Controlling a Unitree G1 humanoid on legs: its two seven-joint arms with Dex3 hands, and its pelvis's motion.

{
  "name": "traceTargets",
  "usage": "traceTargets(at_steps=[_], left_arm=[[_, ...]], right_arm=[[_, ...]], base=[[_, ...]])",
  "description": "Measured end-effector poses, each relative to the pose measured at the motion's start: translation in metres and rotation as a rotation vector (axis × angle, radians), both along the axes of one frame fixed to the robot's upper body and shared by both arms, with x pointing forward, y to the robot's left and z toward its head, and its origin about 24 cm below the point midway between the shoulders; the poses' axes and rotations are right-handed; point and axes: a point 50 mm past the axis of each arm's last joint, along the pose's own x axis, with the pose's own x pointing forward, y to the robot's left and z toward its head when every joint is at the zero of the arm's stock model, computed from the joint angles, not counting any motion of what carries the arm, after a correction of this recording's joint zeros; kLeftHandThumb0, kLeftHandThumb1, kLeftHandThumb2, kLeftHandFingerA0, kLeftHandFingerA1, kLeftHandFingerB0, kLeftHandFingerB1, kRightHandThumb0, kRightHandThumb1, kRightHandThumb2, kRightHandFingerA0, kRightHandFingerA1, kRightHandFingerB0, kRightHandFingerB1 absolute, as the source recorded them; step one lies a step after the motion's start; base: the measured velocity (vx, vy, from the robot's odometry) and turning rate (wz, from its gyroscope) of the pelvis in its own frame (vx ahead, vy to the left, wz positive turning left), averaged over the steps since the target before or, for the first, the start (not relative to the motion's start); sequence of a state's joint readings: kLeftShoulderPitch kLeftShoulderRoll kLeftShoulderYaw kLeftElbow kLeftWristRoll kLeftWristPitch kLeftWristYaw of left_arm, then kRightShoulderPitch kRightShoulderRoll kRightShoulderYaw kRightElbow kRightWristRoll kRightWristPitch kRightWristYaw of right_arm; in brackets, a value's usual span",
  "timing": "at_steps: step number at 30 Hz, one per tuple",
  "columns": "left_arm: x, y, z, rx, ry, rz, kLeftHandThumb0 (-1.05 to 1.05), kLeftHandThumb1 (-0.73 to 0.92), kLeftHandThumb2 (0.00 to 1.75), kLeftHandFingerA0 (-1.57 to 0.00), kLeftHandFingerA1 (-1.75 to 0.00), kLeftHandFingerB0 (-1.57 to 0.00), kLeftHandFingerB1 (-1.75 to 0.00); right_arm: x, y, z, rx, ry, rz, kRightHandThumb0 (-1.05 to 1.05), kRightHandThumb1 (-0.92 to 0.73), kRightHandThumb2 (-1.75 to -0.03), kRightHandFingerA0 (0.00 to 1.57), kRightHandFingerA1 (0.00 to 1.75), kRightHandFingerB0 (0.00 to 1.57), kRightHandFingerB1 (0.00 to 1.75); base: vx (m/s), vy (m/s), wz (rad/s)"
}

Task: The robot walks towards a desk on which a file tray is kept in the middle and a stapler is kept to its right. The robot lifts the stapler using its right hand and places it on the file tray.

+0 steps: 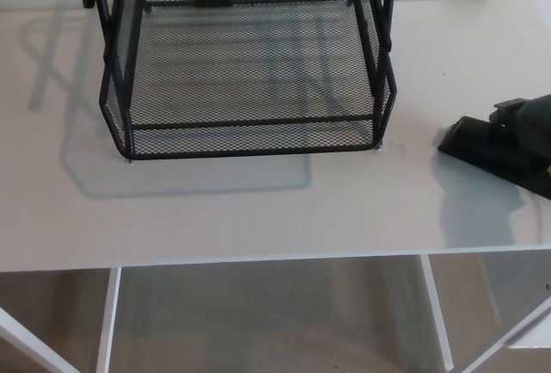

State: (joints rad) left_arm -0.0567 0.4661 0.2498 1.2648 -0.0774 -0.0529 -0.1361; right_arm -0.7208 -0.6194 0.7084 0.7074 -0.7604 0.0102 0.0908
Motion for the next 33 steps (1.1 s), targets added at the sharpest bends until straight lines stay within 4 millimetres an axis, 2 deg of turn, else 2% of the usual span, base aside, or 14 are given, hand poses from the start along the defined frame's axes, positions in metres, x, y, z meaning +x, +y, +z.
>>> traceTargets(at_steps=[3,5,7,8,14,15,19,23,24,25,26,27,31,33], left_arm=[[0.002,0.0,0.0,0.005,-0.002,-0.002,-0.58,0.76,0.63,-0.46,-0.53,-0.28,-0.32],[0.003,-0.001,0.0,0.007,0.0,-0.008,-0.58,0.77,0.63,-0.45,-0.51,-0.29,-0.32],[0.004,-0.001,0.0,0.01,0.005,-0.016,-0.6,0.76,0.63,-0.46,-0.52,-0.29,-0.32],[0.004,-0.001,0.0,0.012,0.009,-0.02,-0.61,0.75,0.63,-0.46,-0.56,-0.32,-0.33],[0.004,-0.002,0.0,0.025,0.018,-0.028,-0.56,0.77,0.63,-0.47,-0.55,-0.4,-0.35],[0.004,-0.002,0.0,0.025,0.019,-0.029,-0.58,0.76,0.63,-0.47,-0.54,-0.39,-0.35],[0.004,-0.002,-0.001,0.027,0.021,-0.031,-0.57,0.75,0.63,-0.48,-0.53,-0.42,-0.36],[0.004,-0.003,-0.001,0.029,0.02,-0.029,-0.56,0.76,0.63,-0.48,-0.51,-0.4,-0.36],[0.004,-0.003,-0.001,0.03,0.021,-0.028,-0.6,0.62,0.95,-0.43,-0.6,-0.33,-0.5],[0.004,-0.003,-0.002,0.031,0.022,-0.03,-0.58,0.76,0.63,-0.5,-0.52,-0.41,-0.36],[0.004,-0.003,-0.002,0.034,0.024,-0.03,-0.58,0.76,0.63,-0.51,-0.53,-0.41,-0.37],[0.003,-0.003,-0.002,0.035,0.026,-0.031,-0.57,0.78,0.63,-0.52,-0.52,-0.41,-0.37],[0.003,-0.004,-0.002,0.039,0.032,-0.036,-0.57,0.76,0.63,-0.53,-0.54,-0.41,-0.38],[0.003,-0.003,-0.002,0.041,0.032,-0.036,-0.57,0.76,0.64,-0.49,-0.51,-0.41,-0.38]], right_arm=[[-0.002,0.002,0.0,-0.005,-0.041,0.026,-0.3,-0.6,-0.58,0.86,1.6,0.79,0.54],[-0.003,0.004,0.0,-0.012,-0.07,0.047,-0.33,-0.54,-0.57,0.82,1.7,0.77,0.91],[-0.004,0.006,-0.001,-0.031,-0.092,0.065,-0.32,-0.53,-0.55,0.79,1.7,0.74,1.0],[-0.004,0.006,-0.002,-0.04,-0.1,0.073,-0.33,-0.55,-0.51,0.76,1.74,0.76,1.15],[-0.004,0.009,-0.001,-0.048,-0.112,0.084,-0.35,-0.5,-0.52,0.72,1.73,0.66,1.21],[-0.004,0.009,0.0,-0.048,-0.111,0.083,-0.41,-0.53,-0.49,0.66,1.75,0.6,1.36],[-0.003,0.01,0.0,-0.044,-0.114,0.07,-0.22,-0.65,-0.61,0.74,1.73,0.55,1.44],[-0.004,0.009,0.0,-0.02,-0.136,0.053,-0.34,-0.83,-0.64,0.77,1.75,0.53,1.45],[-0.005,0.009,0.001,-0.013,-0.143,0.052,-0.29,-0.81,-0.65,0.8,1.72,0.59,1.42],[-0.005,0.009,0.001,-0.007,-0.149,0.052,-0.22,-0.76,-0.69,0.9,1.69,0.65,1.39],[-0.006,0.008,0.001,0.002,-0.158,0.051,-0.31,-0.6,-1.0,1.15,1.34,0.83,1.13],[-0.007,0.007,0.0,0.013,-0.171,0.05,-0.24,-0.76,-0.72,0.89,1.69,0.7,1.38],[-0.01,0.004,0.003,0.07,-0.227,0.05,-0.27,-0.8,-0.7,0.85,1.72,0.67,1.39],[-0.011,0.005,0.006,0.101,-0.257,0.053,-0.21,-0.73,-0.74,0.84,1.73,0.69,1.46]], base=[[0.0,0.0,0.0],[0.0,0.0,0.0],[0.0,0.0,0.0],[0.0,0.0,0.0],[0.0,0.0,0.0],[0.0,0.0,0.0],[0.0,0.0,0.0],[0.0,0.0,0.0],[0.0,0.0,0.0],[0.0,0.0,0.0],[0.0,0.0,0.0],[0.0,0.0,0.0],[0.0,0.0,0.0],[0.0,0.0,0.0]])
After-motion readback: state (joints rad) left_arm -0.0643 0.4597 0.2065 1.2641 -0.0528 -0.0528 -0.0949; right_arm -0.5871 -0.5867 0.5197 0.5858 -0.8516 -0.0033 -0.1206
